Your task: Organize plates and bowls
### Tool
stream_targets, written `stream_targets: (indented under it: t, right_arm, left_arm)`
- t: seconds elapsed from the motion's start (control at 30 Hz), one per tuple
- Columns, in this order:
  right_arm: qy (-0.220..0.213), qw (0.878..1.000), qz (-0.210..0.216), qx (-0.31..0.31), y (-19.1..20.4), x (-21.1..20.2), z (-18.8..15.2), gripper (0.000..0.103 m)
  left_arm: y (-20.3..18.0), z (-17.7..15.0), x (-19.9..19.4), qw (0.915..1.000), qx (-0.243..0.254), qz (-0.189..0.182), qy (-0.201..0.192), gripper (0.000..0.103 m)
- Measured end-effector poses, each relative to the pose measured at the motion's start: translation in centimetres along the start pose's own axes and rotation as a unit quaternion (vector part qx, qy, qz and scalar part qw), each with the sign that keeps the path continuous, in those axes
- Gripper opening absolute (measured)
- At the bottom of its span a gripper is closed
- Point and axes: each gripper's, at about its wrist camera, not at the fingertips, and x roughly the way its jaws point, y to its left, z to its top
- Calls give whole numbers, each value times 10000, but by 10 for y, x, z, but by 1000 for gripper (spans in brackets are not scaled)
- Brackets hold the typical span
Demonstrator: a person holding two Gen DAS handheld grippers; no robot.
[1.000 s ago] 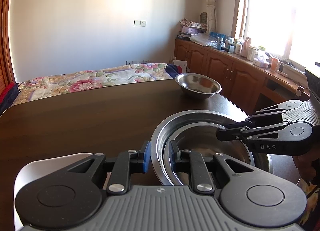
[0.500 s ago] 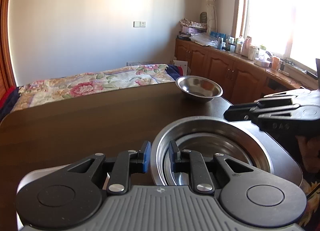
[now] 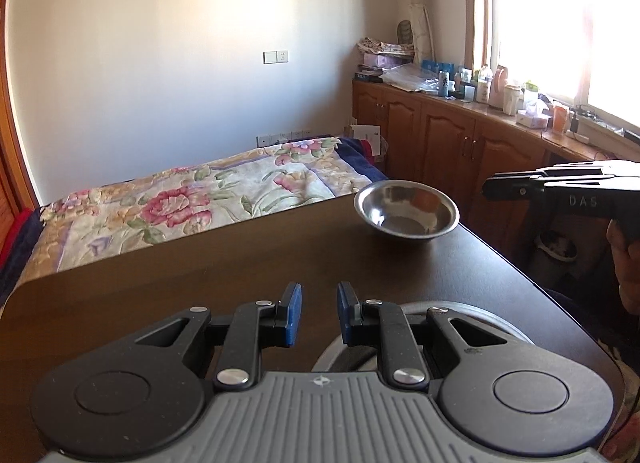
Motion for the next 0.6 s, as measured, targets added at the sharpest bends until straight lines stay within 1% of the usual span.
stream_targets:
  t: [0.17, 0.4, 0.43, 0.47, 0.5, 0.53, 0.57, 0.6]
  right_arm:
    - [-4, 9998, -124, 154, -23, 15, 2, 14]
    - [3, 9994, -222, 273, -41, 30, 2, 15]
    - [-10, 9993, -232, 281, -42, 32, 1, 16]
    - [-23, 9993, -245, 297, -44, 35, 0, 21]
    - [-34, 9992, -253, 314, -46, 36, -1, 26]
    - [-48, 9990, -260, 348, -49, 38, -2, 37]
    - [-44, 9989, -254, 383, -51, 40, -3, 40]
    - [-29, 9988, -243, 414, -53, 43, -4, 40]
  left_arm:
    - [-3, 15, 19, 9999, 130, -36, 51, 21]
    - [-9, 38, 44, 9993, 334, -133, 141, 23]
    - [-9, 41, 48, 9991, 361, -133, 157, 24]
    - [-9, 44, 52, 9991, 376, -133, 168, 25]
    - [-9, 47, 56, 9990, 383, -139, 181, 30]
    - [-9, 51, 61, 9990, 381, -155, 192, 34]
    - [-9, 54, 65, 9989, 386, -175, 190, 40]
    - [-10, 56, 69, 9989, 398, -188, 186, 45]
